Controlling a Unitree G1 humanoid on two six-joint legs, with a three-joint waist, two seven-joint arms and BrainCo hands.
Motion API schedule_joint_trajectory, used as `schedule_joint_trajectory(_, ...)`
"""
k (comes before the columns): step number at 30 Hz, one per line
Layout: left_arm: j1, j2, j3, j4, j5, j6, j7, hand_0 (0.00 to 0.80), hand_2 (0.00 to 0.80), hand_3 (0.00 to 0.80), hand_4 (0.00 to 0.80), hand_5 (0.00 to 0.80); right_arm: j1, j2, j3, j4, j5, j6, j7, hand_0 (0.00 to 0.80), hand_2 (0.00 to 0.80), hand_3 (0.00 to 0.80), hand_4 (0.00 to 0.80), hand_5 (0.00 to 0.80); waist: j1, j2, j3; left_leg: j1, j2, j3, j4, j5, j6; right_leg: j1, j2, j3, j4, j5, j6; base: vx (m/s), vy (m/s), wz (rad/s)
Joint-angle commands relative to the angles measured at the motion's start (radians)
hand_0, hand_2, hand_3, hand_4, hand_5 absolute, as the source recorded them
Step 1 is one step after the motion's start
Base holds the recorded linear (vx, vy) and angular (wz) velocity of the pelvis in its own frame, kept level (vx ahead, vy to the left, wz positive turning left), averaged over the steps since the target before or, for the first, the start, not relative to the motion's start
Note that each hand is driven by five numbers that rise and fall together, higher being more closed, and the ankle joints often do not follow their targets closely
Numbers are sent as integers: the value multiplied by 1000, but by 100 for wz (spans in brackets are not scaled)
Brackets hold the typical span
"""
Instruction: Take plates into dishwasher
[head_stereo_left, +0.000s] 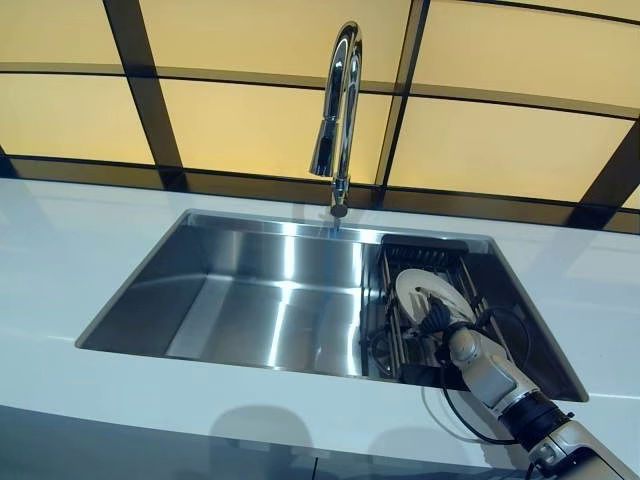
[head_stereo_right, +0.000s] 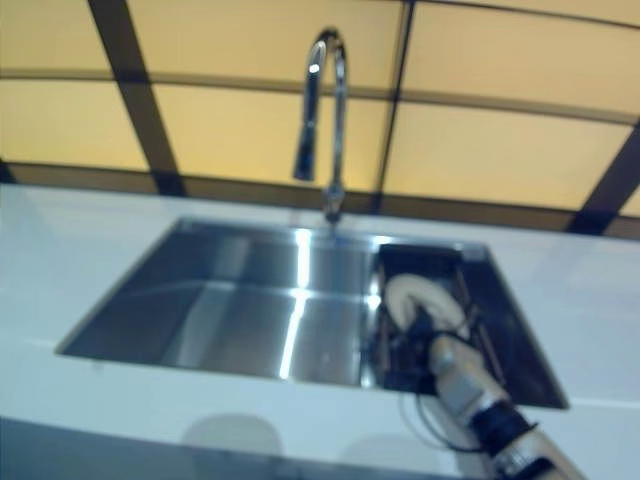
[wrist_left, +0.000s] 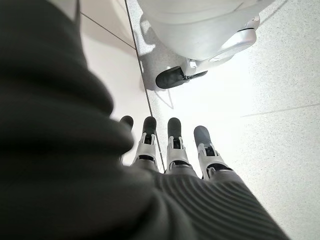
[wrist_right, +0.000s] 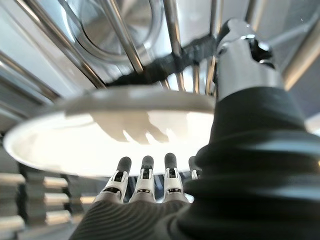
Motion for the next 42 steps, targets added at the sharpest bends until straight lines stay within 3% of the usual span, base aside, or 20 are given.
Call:
schedule_joint_trajectory(1, -50, 20, -20, 1, 35, 8, -11, 0, 0, 0, 0, 0, -55, -26, -7, -3, 35, 33, 29, 0, 0, 0, 0, 0, 33, -21, -11, 83, -34, 31, 14, -162, 56, -134, 12, 3, 87, 50, 14, -31, 5, 0)
schedule_joint_trajectory(8, -54, 15, -21, 10, 34, 10, -4, 0, 0, 0, 0, 0, -49, 2, -13, -3, 61, 74, 35, 0, 0, 0, 0, 0, 26, -24, -17, 88, -31, 39, 11, -163, 56, -134, 14, 10, 86, 53, 16, -5, 1, 0)
schedule_joint_trajectory(21, -55, 14, -39, 15, 25, 19, -5, 0, 0, 0, 0, 0, -66, 50, -10, 92, 42, 131, -61, 0, 0, 0, 0, 0, 40, -15, -19, 89, -33, 38, 17, -166, 62, -131, 4, 5, 100, 47, 18, 0, 0, 0)
schedule_joint_trajectory(42, -60, 17, -53, 1, 19, 13, -11, 0, 0, 0, 0, 0, -100, 56, 8, 171, -32, 141, -113, 0, 0, 0, 0, 0, 59, -9, -6, 73, -36, 25, 27, -165, 66, -142, 0, -5, 112, 44, 17, 0, 0, 0)
